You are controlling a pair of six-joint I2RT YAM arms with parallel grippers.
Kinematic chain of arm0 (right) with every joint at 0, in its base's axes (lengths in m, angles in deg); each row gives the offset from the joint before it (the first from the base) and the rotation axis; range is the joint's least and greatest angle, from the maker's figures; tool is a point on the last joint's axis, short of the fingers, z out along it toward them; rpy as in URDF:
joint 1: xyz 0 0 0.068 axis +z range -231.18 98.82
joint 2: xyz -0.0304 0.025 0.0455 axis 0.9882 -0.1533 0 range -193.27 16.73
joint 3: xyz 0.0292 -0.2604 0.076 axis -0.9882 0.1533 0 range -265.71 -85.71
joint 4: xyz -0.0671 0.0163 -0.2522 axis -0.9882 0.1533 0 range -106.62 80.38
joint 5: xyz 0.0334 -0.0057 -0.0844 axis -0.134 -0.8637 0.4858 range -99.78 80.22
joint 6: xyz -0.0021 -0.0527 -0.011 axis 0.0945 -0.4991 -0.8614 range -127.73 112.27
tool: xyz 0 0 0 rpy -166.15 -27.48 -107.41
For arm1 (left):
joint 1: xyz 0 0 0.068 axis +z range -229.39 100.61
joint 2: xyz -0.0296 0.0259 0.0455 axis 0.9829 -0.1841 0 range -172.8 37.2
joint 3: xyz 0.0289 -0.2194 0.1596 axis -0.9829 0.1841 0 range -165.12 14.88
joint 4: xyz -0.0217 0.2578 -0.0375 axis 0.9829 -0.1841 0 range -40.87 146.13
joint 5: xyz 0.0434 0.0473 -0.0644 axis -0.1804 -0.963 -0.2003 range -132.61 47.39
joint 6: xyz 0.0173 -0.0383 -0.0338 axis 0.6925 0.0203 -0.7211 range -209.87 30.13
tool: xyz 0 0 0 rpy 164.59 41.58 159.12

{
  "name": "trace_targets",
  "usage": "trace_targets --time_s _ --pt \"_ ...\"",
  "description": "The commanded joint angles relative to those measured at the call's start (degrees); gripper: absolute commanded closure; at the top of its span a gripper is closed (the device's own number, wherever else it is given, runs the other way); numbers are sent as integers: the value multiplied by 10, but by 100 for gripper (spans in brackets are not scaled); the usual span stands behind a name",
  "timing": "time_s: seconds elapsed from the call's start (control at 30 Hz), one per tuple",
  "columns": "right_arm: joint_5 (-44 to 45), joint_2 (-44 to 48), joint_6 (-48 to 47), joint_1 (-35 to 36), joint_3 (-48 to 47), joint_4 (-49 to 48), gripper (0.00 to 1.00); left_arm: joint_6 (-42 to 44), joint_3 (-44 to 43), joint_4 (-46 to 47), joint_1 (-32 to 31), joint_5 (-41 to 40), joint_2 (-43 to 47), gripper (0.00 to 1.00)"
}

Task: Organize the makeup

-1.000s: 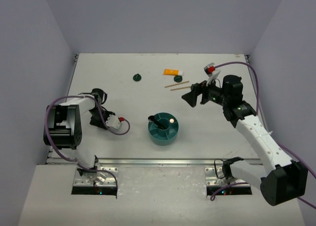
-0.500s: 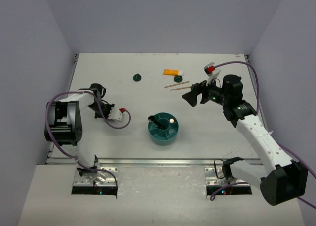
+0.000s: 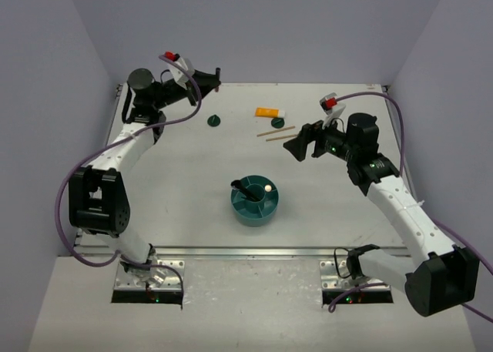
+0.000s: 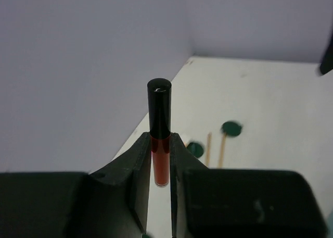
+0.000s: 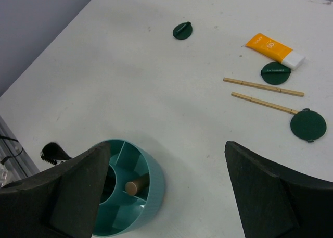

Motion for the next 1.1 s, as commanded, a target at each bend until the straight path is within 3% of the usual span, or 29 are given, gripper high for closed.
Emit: trace_targets --time_s 0.0,0.23,0.57,0.83,1.07 --pt "16 26 5 -1 9 -37 9 -238 48 288 -104 62 3 100" --pt "38 66 3 -1 35 -25 9 -235 127 357 -194 95 -18 100" --pt "51 73 -10 -2 41 7 9 -193 211 382 -247 110 -26 100" --pt "53 64 -17 -1 36 17 9 -128 267 347 -264 115 -35 100" --pt "50 56 -24 -2 30 23 9 -44 257 266 -265 113 -53 100"
